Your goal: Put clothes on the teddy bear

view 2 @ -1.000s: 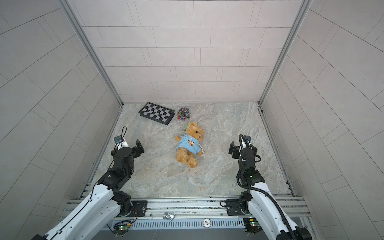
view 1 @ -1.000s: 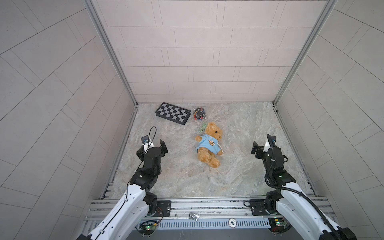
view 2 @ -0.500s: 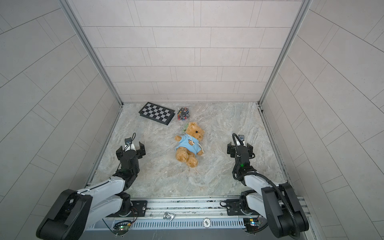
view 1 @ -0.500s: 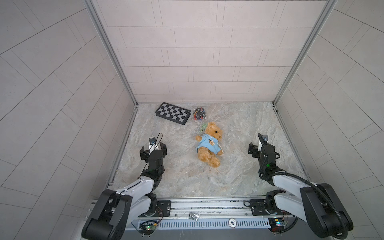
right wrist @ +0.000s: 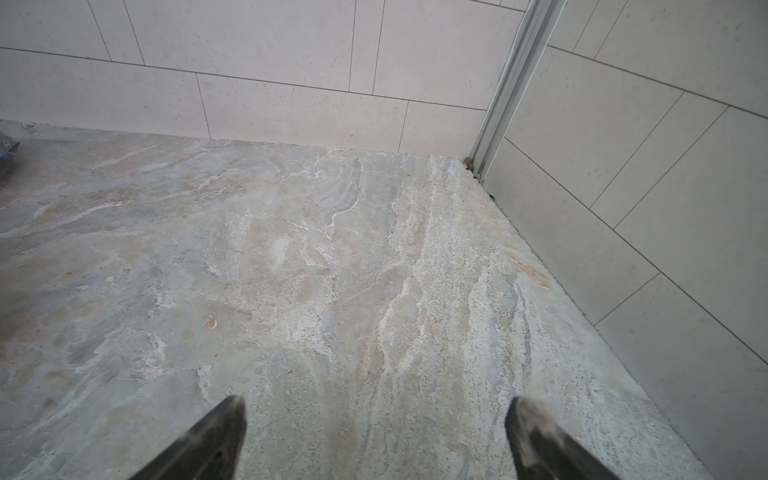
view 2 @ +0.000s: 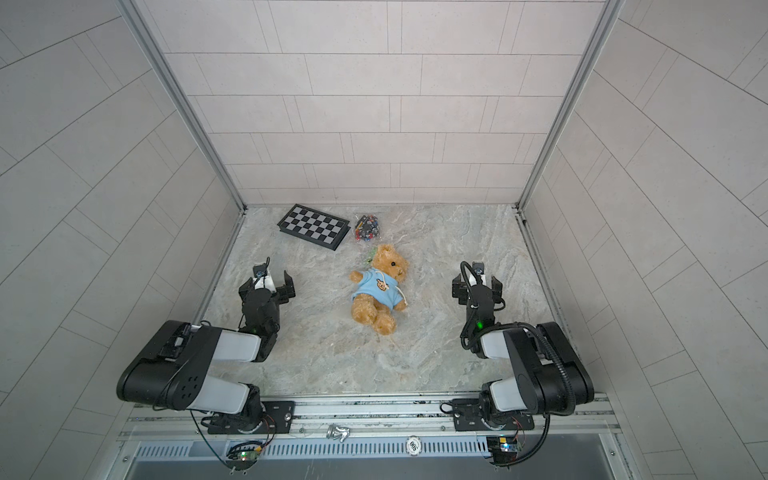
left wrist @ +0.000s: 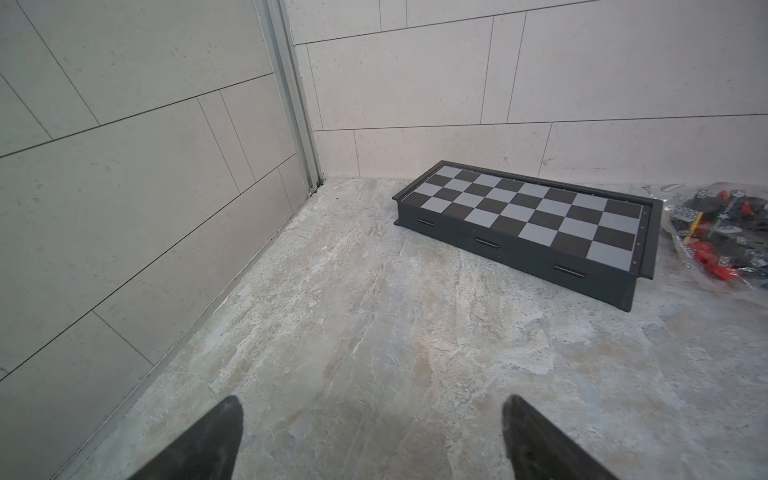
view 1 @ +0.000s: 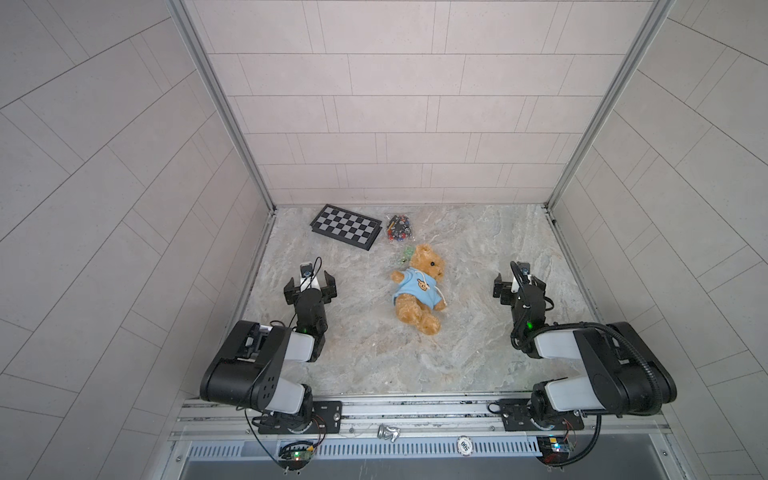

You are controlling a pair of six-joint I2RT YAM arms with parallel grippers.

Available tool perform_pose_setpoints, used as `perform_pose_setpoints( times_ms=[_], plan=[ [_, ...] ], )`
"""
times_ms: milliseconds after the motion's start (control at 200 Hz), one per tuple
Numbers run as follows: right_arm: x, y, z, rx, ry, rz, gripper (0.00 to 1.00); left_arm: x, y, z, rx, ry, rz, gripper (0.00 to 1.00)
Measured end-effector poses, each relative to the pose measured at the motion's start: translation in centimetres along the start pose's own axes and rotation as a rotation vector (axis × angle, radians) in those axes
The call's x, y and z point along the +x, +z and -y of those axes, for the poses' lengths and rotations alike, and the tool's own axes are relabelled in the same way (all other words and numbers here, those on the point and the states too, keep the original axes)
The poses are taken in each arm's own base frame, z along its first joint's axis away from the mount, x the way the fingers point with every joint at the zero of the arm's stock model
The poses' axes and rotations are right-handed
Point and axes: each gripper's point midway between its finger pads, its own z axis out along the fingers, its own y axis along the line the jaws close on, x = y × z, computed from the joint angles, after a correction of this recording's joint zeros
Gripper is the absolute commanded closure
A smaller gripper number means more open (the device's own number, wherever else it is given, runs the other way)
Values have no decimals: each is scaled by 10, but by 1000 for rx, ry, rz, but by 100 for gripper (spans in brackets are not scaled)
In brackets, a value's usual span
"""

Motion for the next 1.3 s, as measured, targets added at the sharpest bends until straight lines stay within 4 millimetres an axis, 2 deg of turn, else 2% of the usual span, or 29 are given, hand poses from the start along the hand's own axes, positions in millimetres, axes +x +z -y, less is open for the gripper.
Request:
perform_pose_setpoints(
  times_ms=[240,581,871,1302],
  plan=[
    [9,14,5,23,10,-7,0,-19,10,2,-3,-22,34,0],
    [10,20,10,29,37,2,0,-15,16,-2,-20,-30,-4,0],
    [-9,38,-3,-17,31,-10,0,-12,19,-4,-29,-32,-27,0],
    [5,39,-13,-70,1,-74,0,-12,21,-4,-32,-32,-37,0]
  ],
)
